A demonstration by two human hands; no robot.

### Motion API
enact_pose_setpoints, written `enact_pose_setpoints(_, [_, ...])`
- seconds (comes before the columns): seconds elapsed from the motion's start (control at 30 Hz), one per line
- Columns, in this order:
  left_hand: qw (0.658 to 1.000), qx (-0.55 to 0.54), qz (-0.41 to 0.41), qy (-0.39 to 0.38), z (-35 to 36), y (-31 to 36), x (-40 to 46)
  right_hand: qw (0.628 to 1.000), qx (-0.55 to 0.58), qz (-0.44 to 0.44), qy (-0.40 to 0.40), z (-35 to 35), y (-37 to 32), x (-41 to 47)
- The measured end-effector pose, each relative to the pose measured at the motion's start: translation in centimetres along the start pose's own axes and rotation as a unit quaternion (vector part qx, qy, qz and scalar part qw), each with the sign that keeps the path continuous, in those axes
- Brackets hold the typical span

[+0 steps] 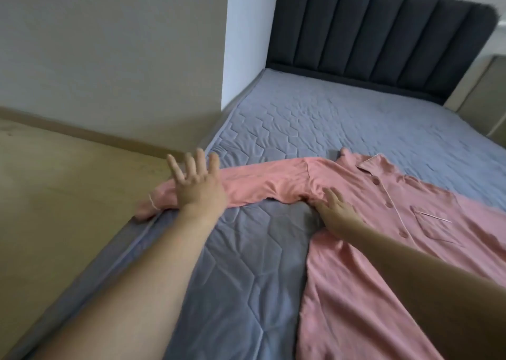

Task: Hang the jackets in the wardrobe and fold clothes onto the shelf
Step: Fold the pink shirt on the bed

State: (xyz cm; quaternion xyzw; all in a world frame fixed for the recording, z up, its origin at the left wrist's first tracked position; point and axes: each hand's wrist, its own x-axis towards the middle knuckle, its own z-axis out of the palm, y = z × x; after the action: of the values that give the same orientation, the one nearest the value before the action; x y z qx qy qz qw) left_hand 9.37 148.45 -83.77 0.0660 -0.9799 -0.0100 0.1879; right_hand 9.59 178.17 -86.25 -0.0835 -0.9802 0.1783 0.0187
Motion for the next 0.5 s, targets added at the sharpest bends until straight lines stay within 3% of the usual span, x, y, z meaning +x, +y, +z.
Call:
enact_pose_setpoints(0.07, [0.97,-0.21,0.014,-0.122,0.4,7.1,-3.3,0.996,-0.05,0.07,-0.014,-1.3,4.0,-1.9])
enact_pose_setpoints(0.13, [0.848,-0.42,-0.077,-0.313,0.7,12.5,-6.4,0.982,-0.074,0.171,-0.024,-2.3,8.8,-4.5])
enact_pose_setpoints(0.17, [0.799,-0.47,-0.115,-0.358,0.9,14.3,-7.5,0.974,-0.072,0.215,-0.018,-2.6,11.2,-6.0])
enact_pose_setpoints(0.2, [0.779,-0.492,-0.126,-0.368,0.9,15.3,-8.3,0.966,-0.078,0.245,-0.014,-3.0,13.4,-7.5])
enact_pose_setpoints(0.33, [0.752,-0.529,-0.159,-0.36,0.3,16.6,-10.5,0.966,-0.091,0.242,-0.013,-3.8,18.2,-11.2])
enact_pose_setpoints(0.43, [0.818,-0.427,-0.175,-0.343,0.1,14.3,-12.3,0.976,-0.078,0.204,-0.003,-3.4,19.2,-12.6])
enact_pose_setpoints(0.5, [0.84,-0.331,-0.132,-0.408,-1.3,13.1,-13.1,0.981,-0.075,0.177,0.014,-2.8,19.8,-13.9])
